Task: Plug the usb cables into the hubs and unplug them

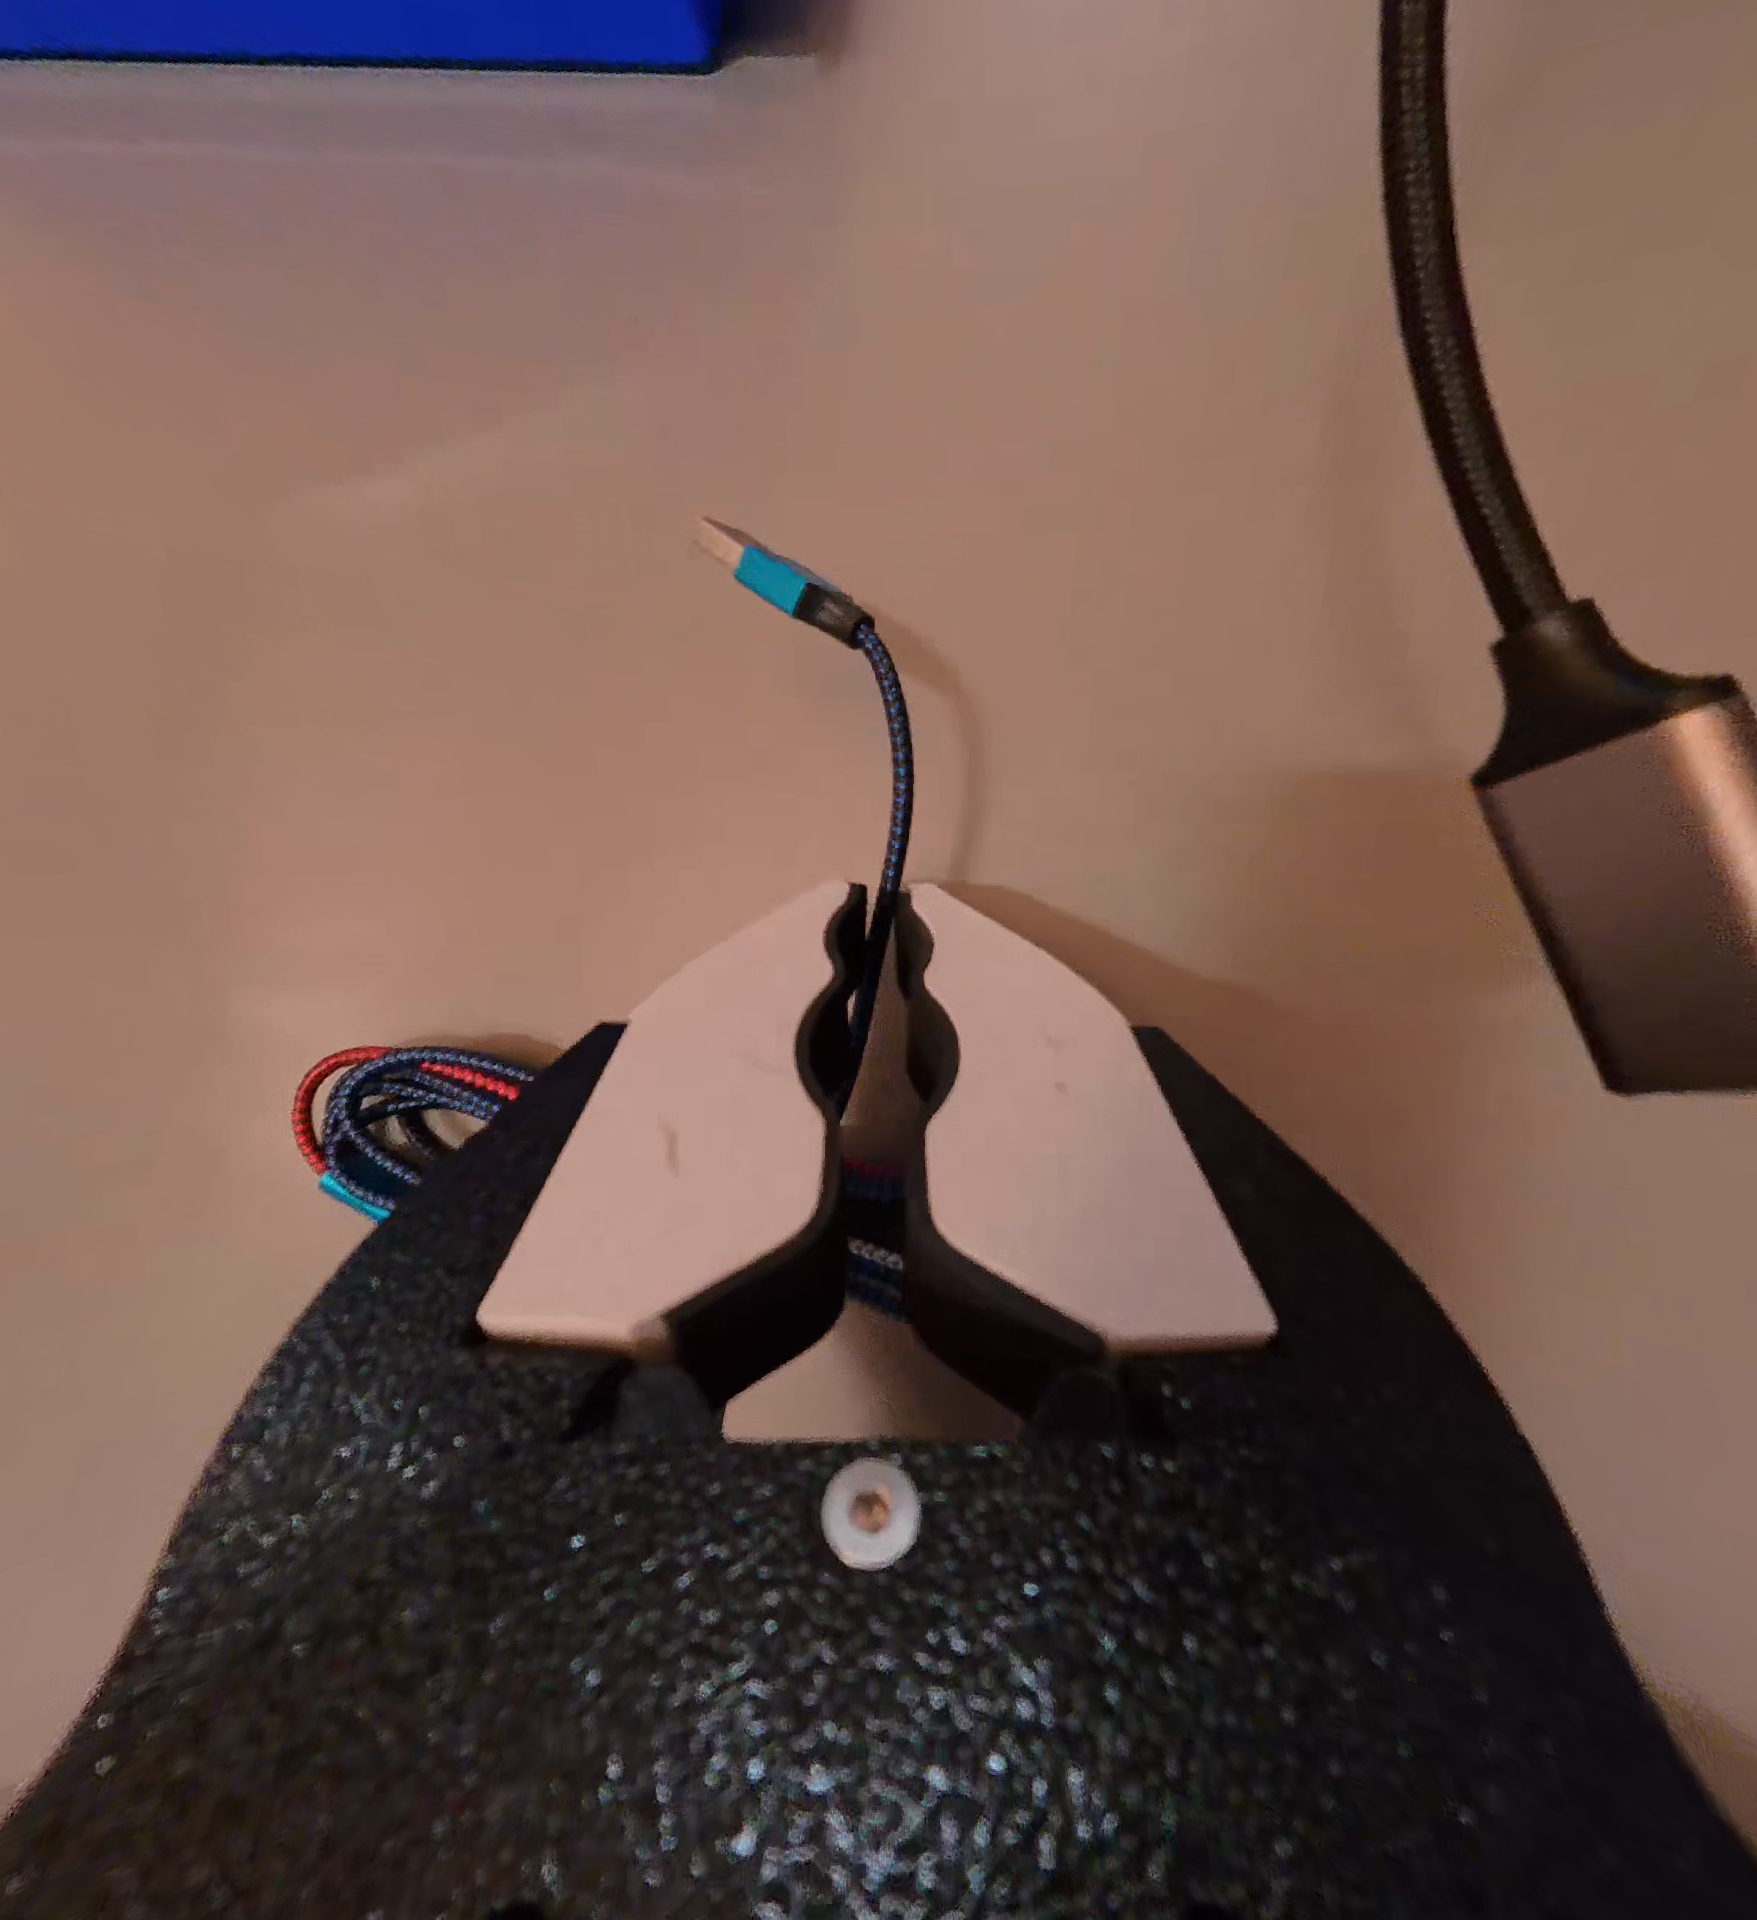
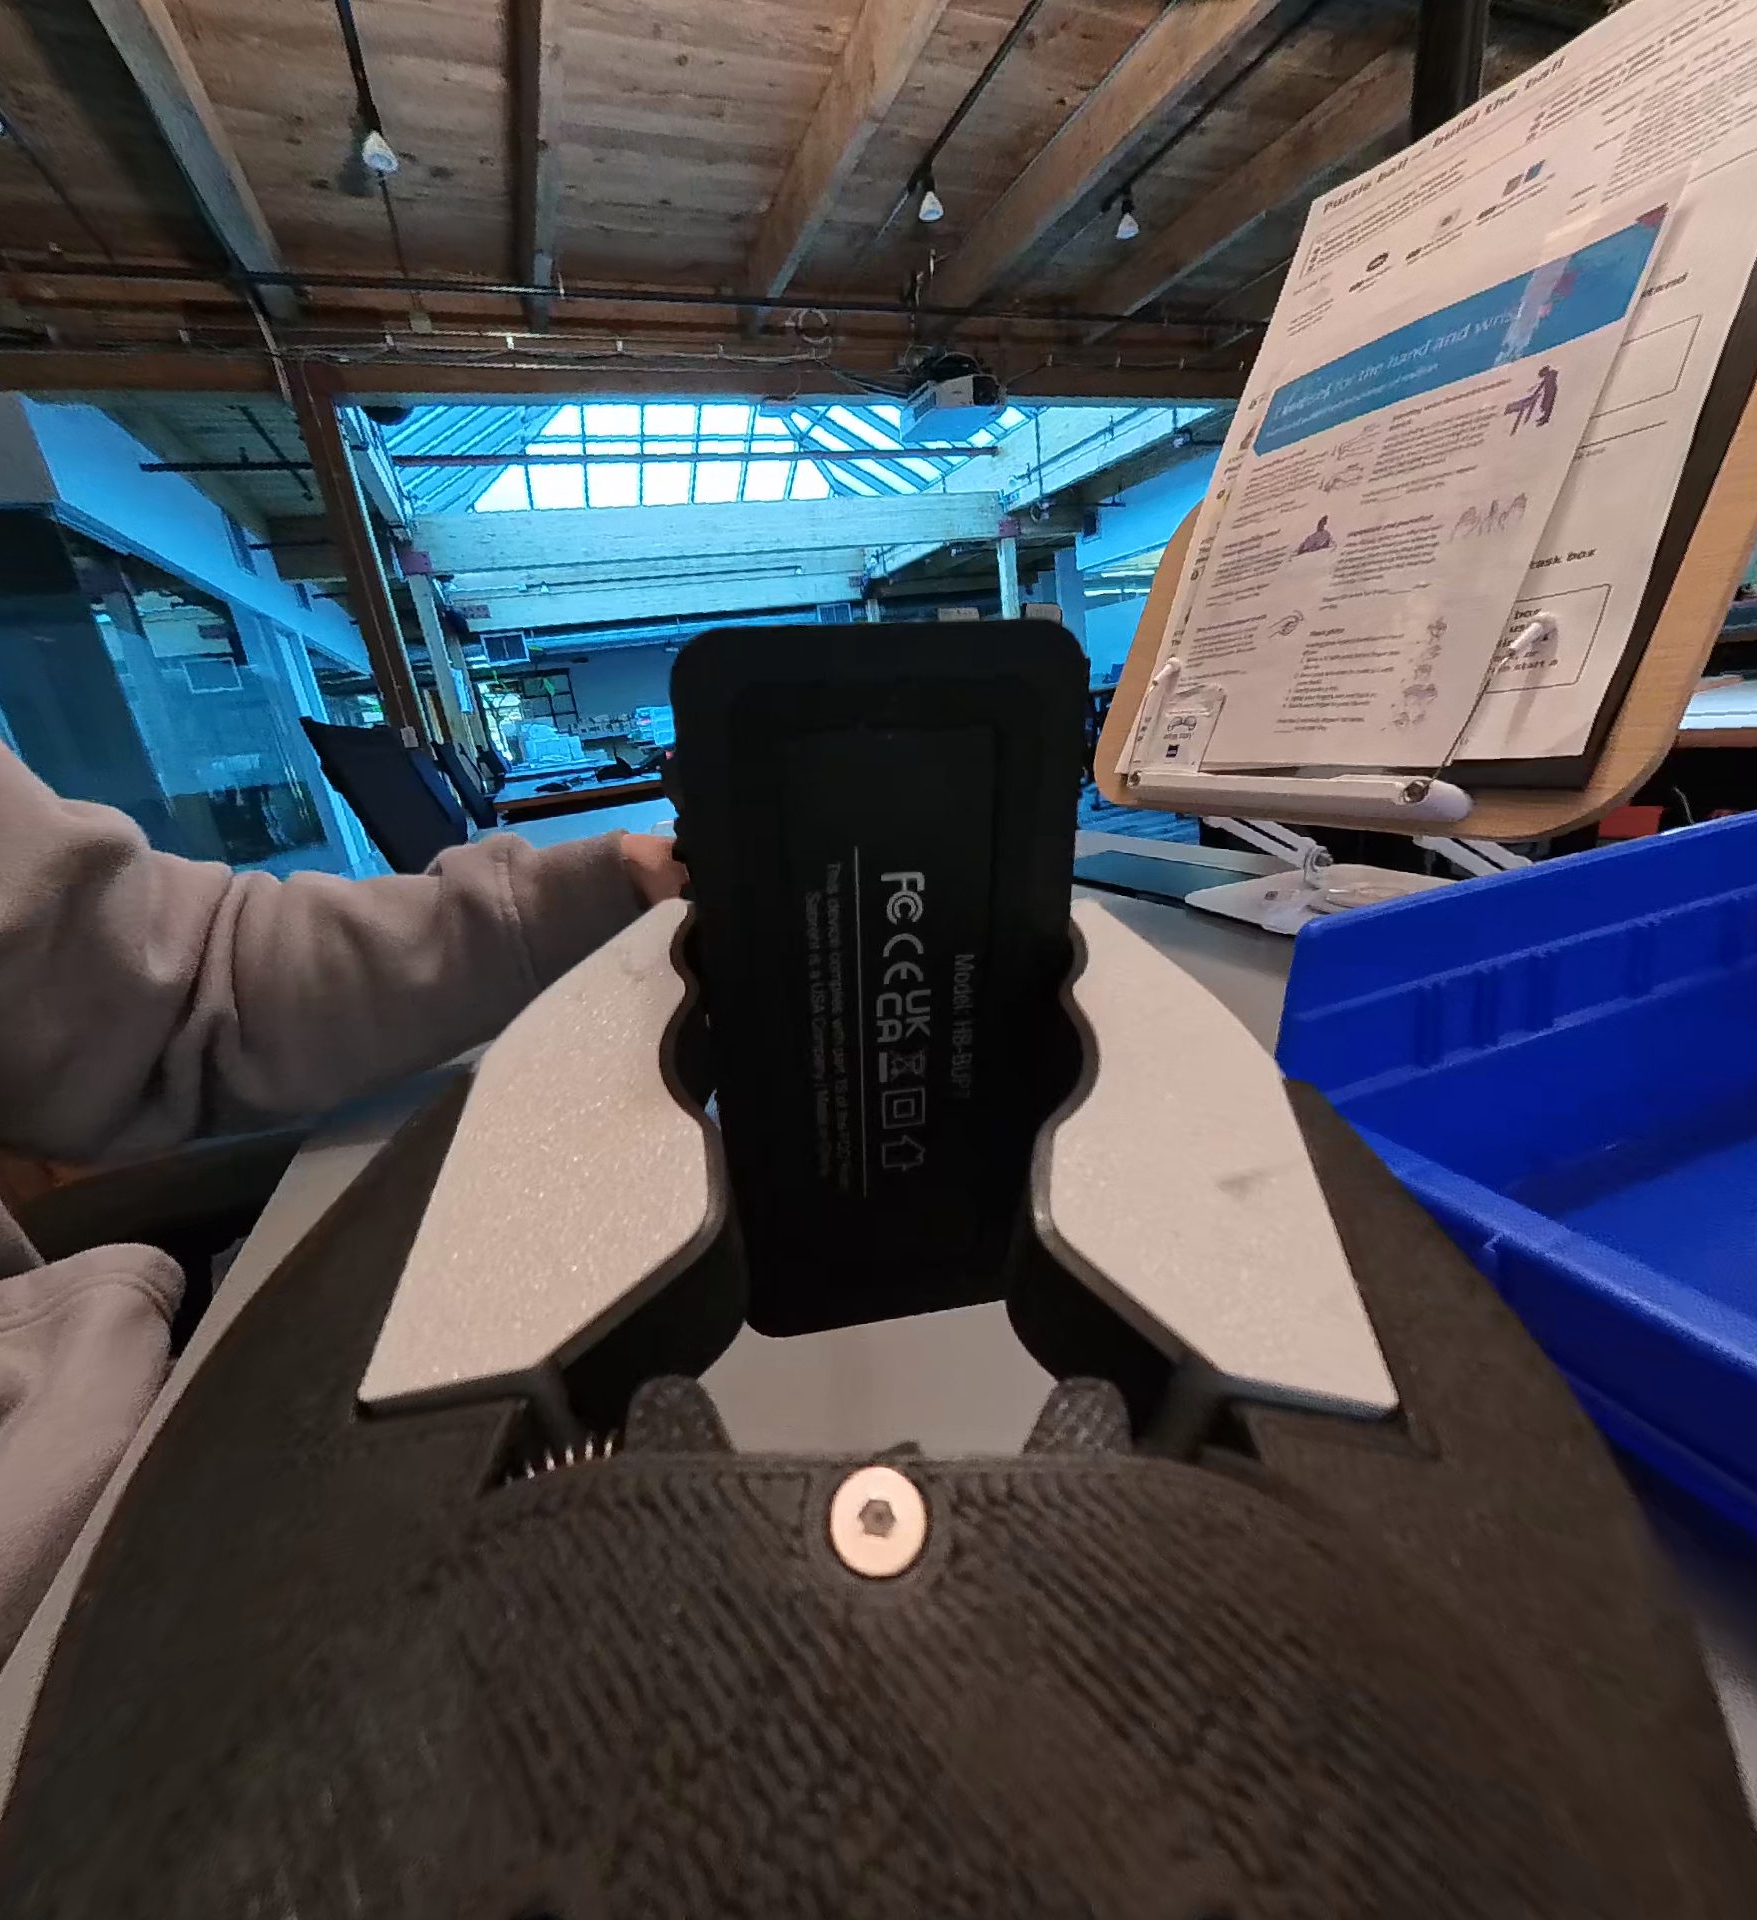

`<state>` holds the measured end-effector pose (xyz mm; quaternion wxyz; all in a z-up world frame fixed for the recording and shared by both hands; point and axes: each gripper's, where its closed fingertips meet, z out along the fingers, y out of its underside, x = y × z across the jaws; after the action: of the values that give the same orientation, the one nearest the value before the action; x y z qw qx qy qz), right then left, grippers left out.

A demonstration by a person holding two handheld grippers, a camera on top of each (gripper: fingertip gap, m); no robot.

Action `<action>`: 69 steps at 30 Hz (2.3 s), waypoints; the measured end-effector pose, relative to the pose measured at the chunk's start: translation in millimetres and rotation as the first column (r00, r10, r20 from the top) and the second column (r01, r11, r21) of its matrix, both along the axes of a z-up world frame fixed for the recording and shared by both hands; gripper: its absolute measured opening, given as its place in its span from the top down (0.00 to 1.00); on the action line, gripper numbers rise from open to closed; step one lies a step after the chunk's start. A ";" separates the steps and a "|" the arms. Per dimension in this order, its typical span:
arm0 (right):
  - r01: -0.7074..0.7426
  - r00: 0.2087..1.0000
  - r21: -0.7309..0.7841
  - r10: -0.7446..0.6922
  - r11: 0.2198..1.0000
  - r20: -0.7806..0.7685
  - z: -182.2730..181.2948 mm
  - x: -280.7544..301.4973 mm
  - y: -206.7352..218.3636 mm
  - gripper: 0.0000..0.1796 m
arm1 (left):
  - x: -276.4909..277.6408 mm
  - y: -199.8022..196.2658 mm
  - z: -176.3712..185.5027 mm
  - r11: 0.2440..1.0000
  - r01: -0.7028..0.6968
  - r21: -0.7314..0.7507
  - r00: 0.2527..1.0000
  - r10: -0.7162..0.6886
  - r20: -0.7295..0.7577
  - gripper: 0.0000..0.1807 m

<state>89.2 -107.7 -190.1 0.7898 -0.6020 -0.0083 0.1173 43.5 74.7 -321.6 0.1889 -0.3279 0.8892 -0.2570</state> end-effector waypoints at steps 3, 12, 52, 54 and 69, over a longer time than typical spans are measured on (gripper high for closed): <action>0.002 1.000 0.017 -0.002 1.000 -0.008 2.6 2.6 -1.6 0.64 | 1.0 -0.3 -2.8 0.999 -0.021 -0.026 1.000 0.020 -0.021 0.96; -0.009 1.000 0.025 0.009 1.000 -0.004 4.5 1.1 -2.5 0.64 | 2.1 0.7 -3.1 0.996 -0.046 -0.080 0.997 0.040 -0.065 0.92; 0.073 0.997 0.025 -0.073 0.997 -0.027 4.5 12.5 0.5 0.65 | 52.7 -187.4 144.2 0.912 0.244 -0.329 0.959 -0.176 0.222 0.53; 0.079 0.997 0.025 -0.078 0.997 -0.026 4.5 13.9 -0.2 0.65 | 57.7 -194.6 138.3 0.912 0.251 -0.324 0.960 -0.190 0.208 0.53; -0.016 0.999 -0.074 0.020 0.997 0.048 -10.1 -10.4 18.2 0.65 | 51.2 -205.1 144.5 0.872 0.324 -0.367 0.940 -0.253 0.229 0.67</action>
<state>78.8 -89.6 -200.3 0.7654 -0.6334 -0.0287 0.1101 94.7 -130.5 -177.2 0.1540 -0.1988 0.8370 -0.4860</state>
